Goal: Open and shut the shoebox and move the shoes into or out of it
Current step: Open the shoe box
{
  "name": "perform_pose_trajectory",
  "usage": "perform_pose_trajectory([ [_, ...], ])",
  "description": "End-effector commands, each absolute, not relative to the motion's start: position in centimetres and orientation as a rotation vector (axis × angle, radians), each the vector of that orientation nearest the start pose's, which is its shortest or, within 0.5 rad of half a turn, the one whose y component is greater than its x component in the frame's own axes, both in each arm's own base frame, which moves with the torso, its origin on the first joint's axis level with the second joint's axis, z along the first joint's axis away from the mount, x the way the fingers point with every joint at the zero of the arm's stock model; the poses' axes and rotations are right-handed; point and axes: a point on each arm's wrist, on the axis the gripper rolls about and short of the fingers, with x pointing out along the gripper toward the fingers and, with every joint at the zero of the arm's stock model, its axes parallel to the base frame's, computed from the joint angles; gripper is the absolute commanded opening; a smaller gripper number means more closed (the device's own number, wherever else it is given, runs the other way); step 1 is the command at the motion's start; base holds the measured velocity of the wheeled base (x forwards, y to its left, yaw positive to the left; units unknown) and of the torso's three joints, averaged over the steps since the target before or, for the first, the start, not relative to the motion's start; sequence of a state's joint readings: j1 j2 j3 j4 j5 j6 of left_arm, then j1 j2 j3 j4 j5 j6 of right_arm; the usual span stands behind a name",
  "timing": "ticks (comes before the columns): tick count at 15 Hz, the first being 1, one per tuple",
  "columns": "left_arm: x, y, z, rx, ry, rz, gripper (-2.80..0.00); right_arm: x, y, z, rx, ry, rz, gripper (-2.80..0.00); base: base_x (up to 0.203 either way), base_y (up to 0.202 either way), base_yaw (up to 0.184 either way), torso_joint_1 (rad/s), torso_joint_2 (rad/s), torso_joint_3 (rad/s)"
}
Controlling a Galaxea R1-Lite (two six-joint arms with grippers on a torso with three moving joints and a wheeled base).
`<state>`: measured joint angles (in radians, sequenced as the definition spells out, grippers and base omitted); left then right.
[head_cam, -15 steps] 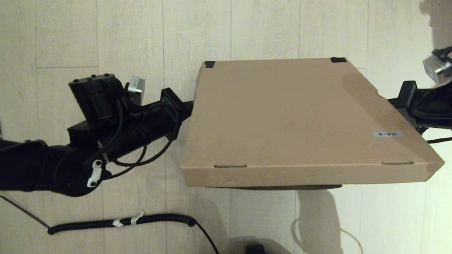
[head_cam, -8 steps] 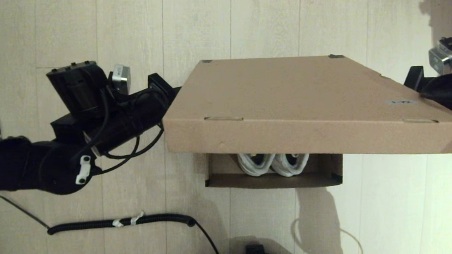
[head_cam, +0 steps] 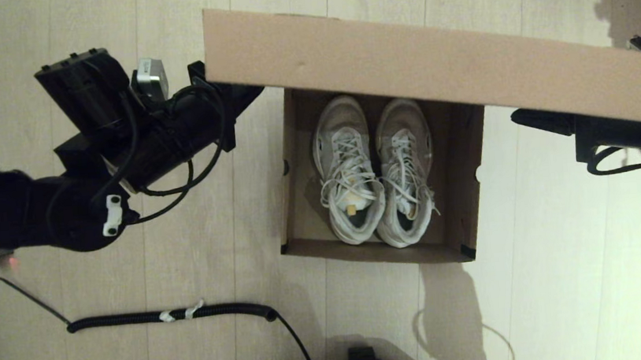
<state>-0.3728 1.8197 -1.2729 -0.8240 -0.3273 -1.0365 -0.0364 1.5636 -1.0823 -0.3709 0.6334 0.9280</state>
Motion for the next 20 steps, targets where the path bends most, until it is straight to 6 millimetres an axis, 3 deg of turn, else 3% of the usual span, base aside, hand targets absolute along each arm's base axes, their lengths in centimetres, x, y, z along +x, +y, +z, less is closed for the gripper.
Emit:
perform_pose_trajectory([
  [1,34.4,-14.1,29.2,-0.997,0.090,-0.787,-2.80,29.4,0.2,28.0,0.964,0.367,0.508,-2.80,0.000,0.000,0.000,0.000,0.00,0.000],
  [8,38.0,-15.7,29.2,-0.995,0.053,-0.819,-2.80,33.2,-0.2,30.9,1.049,0.191,0.480,-2.80,0.000,0.000,0.000,0.000,0.00,0.000],
  [15,40.8,-16.8,30.5,-0.993,0.020,-0.838,-2.80,35.4,-0.3,31.1,1.099,0.146,0.510,-2.80,0.000,0.000,0.000,0.000,0.00,0.000],
  [17,41.5,-17.2,31.3,-0.992,0.009,-0.847,-2.80,35.6,-0.7,31.2,1.089,0.121,0.489,-2.80,0.000,0.000,0.000,0.000,0.00,0.000],
  [20,42.1,-17.8,30.8,-0.983,0.050,-0.865,-2.80,34.7,-2.1,31.8,1.082,0.083,0.458,-2.80,0.000,0.000,0.000,0.000,0.00,0.000],
])
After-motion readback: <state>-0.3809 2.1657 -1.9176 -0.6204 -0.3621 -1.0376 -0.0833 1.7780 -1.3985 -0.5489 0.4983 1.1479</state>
